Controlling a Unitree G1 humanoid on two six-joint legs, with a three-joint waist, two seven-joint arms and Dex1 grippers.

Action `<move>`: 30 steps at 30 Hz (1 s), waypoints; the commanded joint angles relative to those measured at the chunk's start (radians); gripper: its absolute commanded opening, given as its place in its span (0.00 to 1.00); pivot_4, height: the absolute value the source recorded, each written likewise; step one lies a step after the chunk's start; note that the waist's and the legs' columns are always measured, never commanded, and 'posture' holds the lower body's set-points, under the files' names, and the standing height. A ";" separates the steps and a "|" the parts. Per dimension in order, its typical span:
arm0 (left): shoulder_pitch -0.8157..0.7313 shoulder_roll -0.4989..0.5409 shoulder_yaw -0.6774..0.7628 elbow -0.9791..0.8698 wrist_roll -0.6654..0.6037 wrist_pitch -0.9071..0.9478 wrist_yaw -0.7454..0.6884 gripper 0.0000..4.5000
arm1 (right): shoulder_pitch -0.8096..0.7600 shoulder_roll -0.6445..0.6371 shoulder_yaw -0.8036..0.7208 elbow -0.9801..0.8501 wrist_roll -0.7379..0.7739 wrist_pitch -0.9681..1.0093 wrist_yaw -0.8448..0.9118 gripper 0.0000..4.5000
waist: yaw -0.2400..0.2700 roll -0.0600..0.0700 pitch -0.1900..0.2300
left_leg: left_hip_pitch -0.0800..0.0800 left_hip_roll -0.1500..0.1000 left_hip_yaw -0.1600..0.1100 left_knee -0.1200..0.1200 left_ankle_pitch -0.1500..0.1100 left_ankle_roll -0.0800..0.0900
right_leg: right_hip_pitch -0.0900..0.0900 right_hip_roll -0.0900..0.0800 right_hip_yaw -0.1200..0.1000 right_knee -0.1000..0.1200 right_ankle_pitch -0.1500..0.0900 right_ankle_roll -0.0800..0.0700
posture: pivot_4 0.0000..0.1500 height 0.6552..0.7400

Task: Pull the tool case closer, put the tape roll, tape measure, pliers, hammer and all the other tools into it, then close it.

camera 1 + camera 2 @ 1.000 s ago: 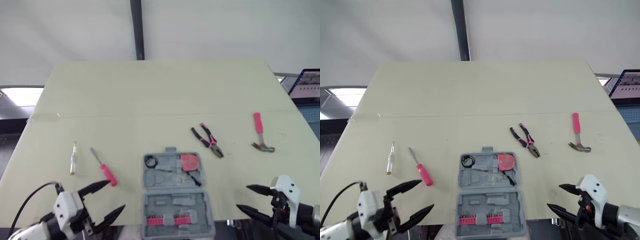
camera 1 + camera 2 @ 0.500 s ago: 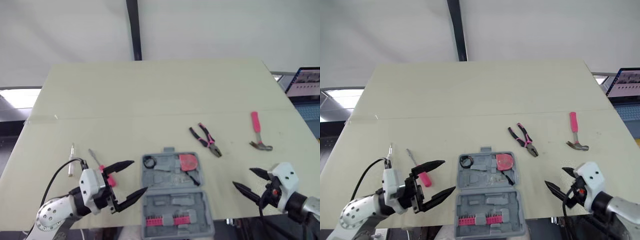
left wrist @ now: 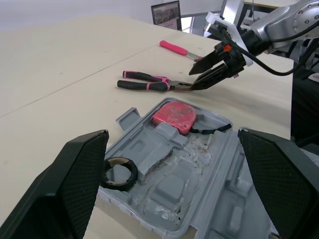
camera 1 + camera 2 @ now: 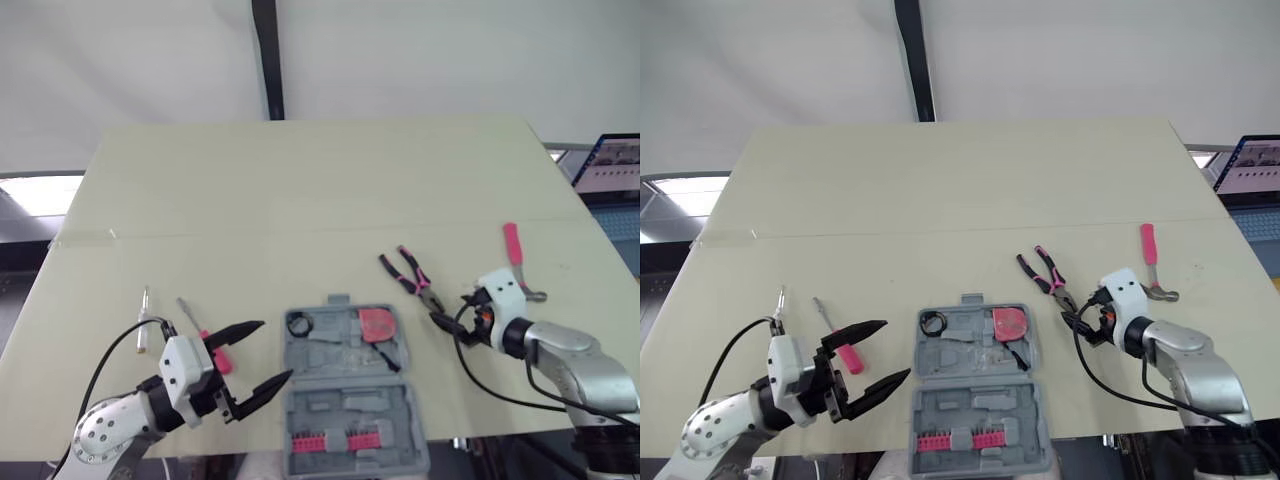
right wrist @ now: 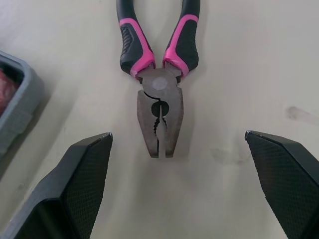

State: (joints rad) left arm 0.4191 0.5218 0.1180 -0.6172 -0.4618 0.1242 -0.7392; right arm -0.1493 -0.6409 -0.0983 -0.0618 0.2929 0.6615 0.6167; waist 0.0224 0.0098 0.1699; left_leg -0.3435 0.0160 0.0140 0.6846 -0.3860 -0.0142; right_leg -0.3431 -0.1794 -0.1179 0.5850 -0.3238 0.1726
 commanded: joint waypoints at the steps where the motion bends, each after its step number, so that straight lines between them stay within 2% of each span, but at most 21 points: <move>1: 0.013 -0.006 -0.001 -0.052 0.010 -0.003 0.027 1.00 | -0.052 0.011 0.027 0.071 -0.022 -0.047 0.019 1.00 | -0.002 0.000 0.000 | 0.000 0.000 0.000 0.000 0.000 0.000 | 0.000 0.000 0.000 0.000 0.000 0.000 | 1.00 1.00; 11: 0.016 -0.006 -0.022 -0.134 0.021 0.052 0.102 1.00 | -0.149 0.051 0.086 0.184 -0.051 -0.079 0.046 1.00 | -0.003 0.000 0.000 | 0.000 0.000 0.000 0.000 0.000 0.000 | 0.000 0.000 0.000 0.000 0.000 0.000 | 1.00 1.00; 30: -0.121 0.015 -0.026 -0.243 -0.023 0.267 0.200 1.00 | -0.167 0.094 0.115 0.154 -0.054 -0.042 0.063 1.00 | -0.024 0.000 0.000 | 0.000 0.000 -0.001 -0.001 0.000 0.000 | 0.000 0.000 0.000 0.000 0.000 0.000 | 1.00 1.00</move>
State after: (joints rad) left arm 0.3069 0.5314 0.0965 -0.8161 -0.4685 0.3921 -0.5454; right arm -0.3199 -0.5583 -0.0038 0.1029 0.2327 0.6115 0.6620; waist -0.0015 0.0096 0.1698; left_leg -0.3434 0.0165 0.0134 0.6840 -0.3858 -0.0147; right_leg -0.3431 -0.1791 -0.1183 0.5851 -0.3238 0.1727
